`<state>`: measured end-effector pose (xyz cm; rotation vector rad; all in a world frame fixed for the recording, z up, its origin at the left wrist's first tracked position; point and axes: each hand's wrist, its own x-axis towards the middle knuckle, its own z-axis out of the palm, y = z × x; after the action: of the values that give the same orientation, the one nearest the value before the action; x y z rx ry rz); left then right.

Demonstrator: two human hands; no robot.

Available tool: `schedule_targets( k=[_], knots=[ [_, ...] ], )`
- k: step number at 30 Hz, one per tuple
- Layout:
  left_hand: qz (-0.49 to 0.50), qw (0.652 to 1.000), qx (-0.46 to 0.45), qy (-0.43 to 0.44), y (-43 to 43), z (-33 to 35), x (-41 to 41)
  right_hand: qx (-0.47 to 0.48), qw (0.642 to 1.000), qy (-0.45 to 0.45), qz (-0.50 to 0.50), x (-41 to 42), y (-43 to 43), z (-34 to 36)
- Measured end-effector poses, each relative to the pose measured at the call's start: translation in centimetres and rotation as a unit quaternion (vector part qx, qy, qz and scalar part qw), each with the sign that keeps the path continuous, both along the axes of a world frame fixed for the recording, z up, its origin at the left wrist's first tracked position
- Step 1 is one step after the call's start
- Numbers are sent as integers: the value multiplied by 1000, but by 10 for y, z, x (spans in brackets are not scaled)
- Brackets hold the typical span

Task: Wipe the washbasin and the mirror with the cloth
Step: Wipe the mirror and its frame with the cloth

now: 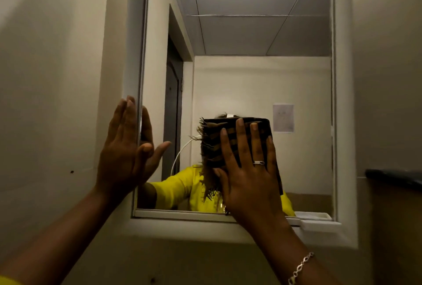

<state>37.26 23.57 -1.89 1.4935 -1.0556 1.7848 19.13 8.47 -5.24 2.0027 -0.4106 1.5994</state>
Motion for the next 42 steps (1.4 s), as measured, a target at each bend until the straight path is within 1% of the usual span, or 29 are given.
schedule_targets(
  k=[4,8,12,16,19,25,29,30,33,36,38,42],
  knots=[
    [21,1000,-3,-2,0,-1,-2,5,1000,-6,-20,-26,-20,-2],
    [49,998,-6,32,-5,-2,7,8,999,1,-37,-44,-37,-1],
    [45,999,-7,20,-6,-2,7,7,999,-4,-40,-59,-52,2],
    [51,998,-5,41,-7,-3,13,18,999,-24,-41,-71,-63,5],
    [46,997,-6,55,-8,-3,16,19,999,-32,-39,-74,-67,5],
    [-10,999,-8,30,-2,-17,-2,57,996,-57,-34,-72,-62,-4],
    [-8,1000,-10,11,-4,-27,-5,83,994,-68,-36,-66,-56,-10],
    [-8,1000,-11,22,-6,-29,-1,89,993,-68,-40,-63,-53,-12],
    [46,996,-18,78,-16,-32,19,104,990,-78,-49,-52,-43,-20],
    [101,989,-3,107,-26,-36,36,117,988,-87,-48,-36,-26,-25],
    [86,988,-3,131,-27,-35,39,118,988,-85,-48,-22,-12,-27],
    [8,995,0,101,-18,-35,32,114,990,-70,-44,7,16,-31]
  ],
)
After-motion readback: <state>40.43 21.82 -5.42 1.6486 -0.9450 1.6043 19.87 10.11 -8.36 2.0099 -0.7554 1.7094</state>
